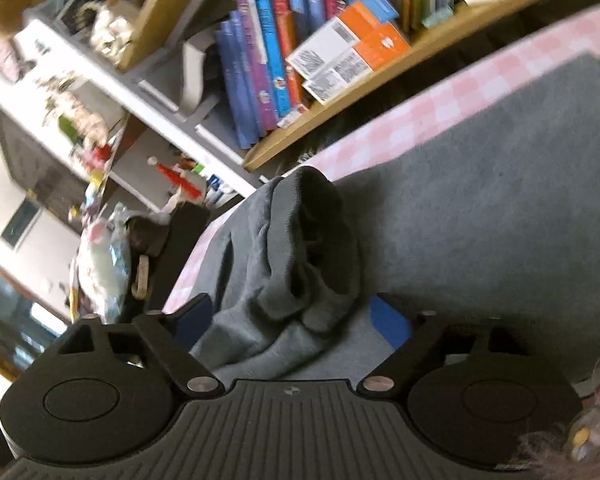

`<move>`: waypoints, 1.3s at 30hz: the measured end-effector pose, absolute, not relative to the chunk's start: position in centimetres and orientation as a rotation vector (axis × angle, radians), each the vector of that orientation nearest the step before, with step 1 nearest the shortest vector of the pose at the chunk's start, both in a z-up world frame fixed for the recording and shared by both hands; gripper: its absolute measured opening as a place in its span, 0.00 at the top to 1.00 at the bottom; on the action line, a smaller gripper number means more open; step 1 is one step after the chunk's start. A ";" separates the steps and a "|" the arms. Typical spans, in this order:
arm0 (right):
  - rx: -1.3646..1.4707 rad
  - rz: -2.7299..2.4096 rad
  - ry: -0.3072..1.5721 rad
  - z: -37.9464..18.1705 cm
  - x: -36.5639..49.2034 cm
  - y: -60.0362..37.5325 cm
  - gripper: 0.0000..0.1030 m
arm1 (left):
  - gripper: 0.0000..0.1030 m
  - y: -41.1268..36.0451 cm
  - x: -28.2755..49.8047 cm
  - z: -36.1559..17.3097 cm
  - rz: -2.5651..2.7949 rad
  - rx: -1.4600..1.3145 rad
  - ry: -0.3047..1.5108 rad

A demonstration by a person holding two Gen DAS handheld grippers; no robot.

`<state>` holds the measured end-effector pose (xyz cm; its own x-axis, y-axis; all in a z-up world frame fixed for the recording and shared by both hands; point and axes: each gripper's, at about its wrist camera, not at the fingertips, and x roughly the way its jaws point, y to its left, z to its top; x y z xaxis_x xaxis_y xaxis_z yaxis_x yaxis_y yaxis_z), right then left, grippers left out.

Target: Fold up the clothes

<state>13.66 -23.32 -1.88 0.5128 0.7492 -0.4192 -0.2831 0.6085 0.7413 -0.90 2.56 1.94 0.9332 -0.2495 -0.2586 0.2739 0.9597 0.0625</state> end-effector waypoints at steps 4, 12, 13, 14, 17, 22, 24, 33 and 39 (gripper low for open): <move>0.685 0.638 0.831 -2.5 14.0 -21.6 0.56 | 0.08 2.1 -1.0 1.7 -0.259 0.173 0.281; 0.835 0.778 0.674 0.1 13.0 -22.5 0.69 | 0.08 2.5 0.0 1.2 -0.179 0.155 0.364; 0.847 0.793 0.664 0.5 12.9 -22.3 0.69 | 0.08 2.4 0.2 1.1 -0.171 0.161 0.374; 0.855 0.812 0.656 0.8 12.8 -22.1 0.69 | 0.08 2.3 0.3 1.1 -0.164 0.166 0.381; 0.868 0.859 0.643 1.6 12.4 -21.3 0.70 | 0.10 2.5 0.7 0.9 -0.113 0.160 0.410; 0.806 0.857 0.642 2.2 11.5 -21.2 0.71 | 0.62 4.6 0.8 0.9 -0.062 0.066 0.432; 0.772 0.824 0.669 1.8 11.4 -21.5 0.72 | 0.67 5.1 0.3 1.0 -0.077 0.063 0.418; 0.657 0.707 0.840 -2.0 12.6 -20.6 0.71 | 0.58 4.7 0.0 1.0 -0.143 0.098 0.413; 0.660 0.685 0.805 -1.9 12.2 -21.1 0.65 | 0.28 6.8 -1.8 1.8 -0.353 -0.066 0.313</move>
